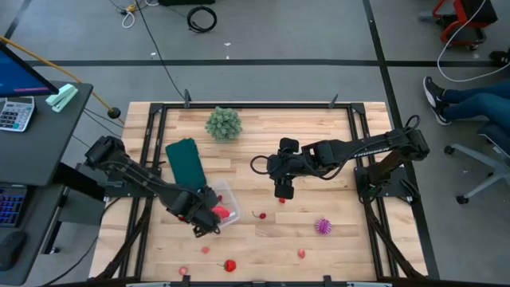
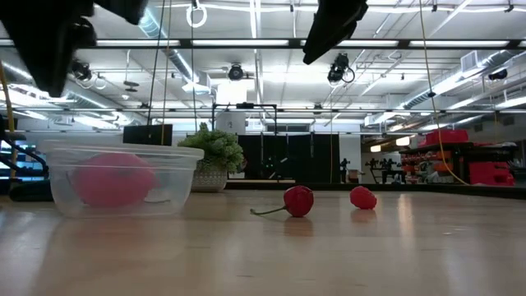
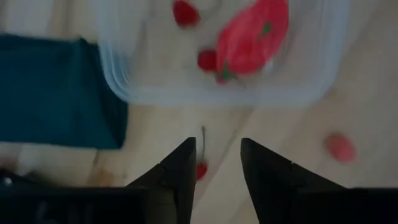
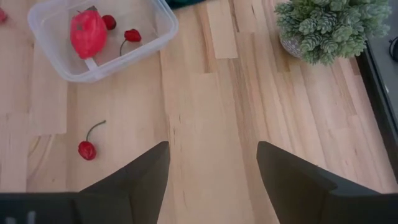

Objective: Pick and placing Produce into tupperware
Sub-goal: Put the red cherry into the transparent bin

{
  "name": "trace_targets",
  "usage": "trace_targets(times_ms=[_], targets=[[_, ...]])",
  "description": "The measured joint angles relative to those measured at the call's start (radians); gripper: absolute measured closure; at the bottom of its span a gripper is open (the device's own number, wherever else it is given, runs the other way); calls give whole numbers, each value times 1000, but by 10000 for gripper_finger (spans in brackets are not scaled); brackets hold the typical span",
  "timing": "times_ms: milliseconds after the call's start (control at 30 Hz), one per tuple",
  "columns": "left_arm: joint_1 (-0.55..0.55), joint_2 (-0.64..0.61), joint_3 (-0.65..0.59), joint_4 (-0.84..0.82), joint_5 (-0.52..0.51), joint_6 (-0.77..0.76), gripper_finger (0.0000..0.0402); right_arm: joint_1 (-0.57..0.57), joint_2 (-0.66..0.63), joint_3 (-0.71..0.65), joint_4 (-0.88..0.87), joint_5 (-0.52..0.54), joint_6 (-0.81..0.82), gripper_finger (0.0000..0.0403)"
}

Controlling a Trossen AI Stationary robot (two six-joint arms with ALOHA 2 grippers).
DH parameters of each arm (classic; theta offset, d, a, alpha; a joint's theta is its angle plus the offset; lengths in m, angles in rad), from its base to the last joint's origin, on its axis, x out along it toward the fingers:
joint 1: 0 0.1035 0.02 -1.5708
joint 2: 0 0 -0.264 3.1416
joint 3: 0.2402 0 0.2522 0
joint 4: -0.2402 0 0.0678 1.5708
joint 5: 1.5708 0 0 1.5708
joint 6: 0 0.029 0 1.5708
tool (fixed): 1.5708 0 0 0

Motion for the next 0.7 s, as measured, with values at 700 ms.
trace_targets(times_ms=[700], targets=[[-148, 1, -388, 374, 85, -250, 212, 0, 0, 0, 17, 72, -27, 152]])
